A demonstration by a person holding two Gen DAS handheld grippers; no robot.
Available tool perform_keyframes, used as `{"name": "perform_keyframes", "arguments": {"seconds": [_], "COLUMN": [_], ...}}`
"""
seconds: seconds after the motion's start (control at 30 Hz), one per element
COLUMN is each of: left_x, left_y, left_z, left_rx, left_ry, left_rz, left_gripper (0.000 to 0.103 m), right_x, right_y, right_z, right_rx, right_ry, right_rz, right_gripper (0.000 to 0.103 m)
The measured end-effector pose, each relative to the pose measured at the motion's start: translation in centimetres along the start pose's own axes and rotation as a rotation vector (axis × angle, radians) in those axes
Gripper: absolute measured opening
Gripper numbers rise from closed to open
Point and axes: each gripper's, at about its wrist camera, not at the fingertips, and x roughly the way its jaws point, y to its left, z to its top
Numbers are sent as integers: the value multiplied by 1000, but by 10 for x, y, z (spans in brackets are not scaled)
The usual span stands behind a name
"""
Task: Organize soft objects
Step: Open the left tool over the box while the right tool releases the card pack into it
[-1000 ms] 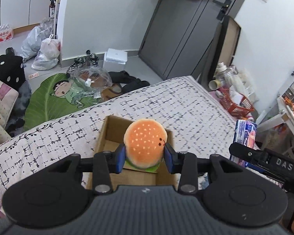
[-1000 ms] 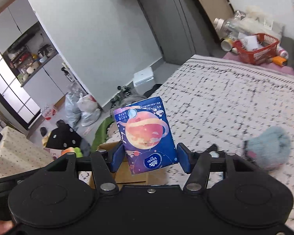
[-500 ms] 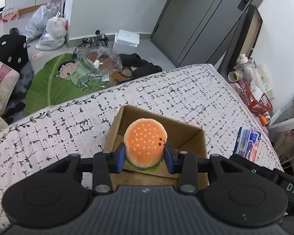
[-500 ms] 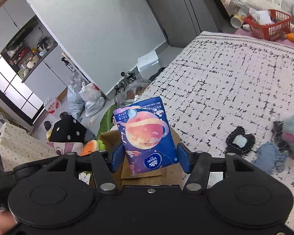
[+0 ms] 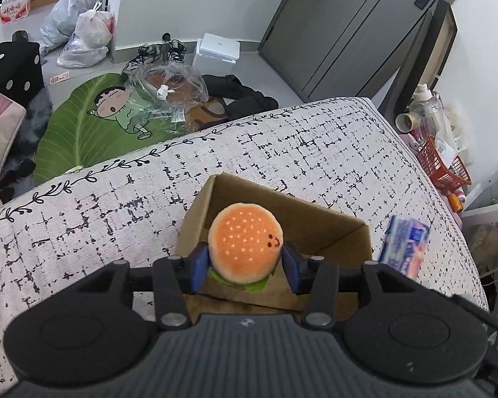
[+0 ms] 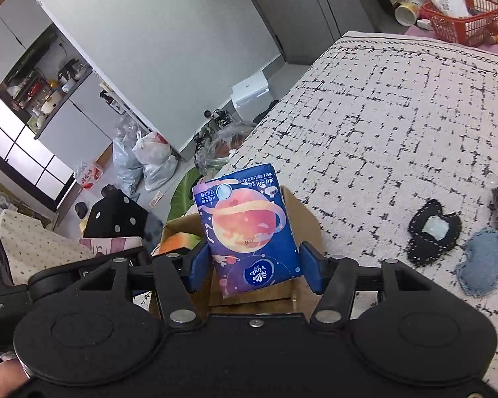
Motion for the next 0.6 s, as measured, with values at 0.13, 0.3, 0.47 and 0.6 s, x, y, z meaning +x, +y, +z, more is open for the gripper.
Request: {"name": "perform_keyframes", "arguments": {"seconds": [0.13,0.3,0.47,0.6], "left_x": [-8,-17,-31,-43], "left_y": [-1,2,7,10], "left_z": [1,5,7,5], "left_rx": [-4,-8,-34,-50], "left_ry": [-22,-47,-83,-121], "left_rz": [-7,8,30,49], "left_gripper": [55,57,66,76], "right_x": [5,5,-1,-3], "right_y": [5,5,13,16], "right_z": [-2,-1,-3,-2], "right_rx": [-12,1,-18,-11], "right_ry": [-1,-5,-32,-27], "right_rz": [-7,2,34,62], "right_gripper": [56,56,59,75]}}
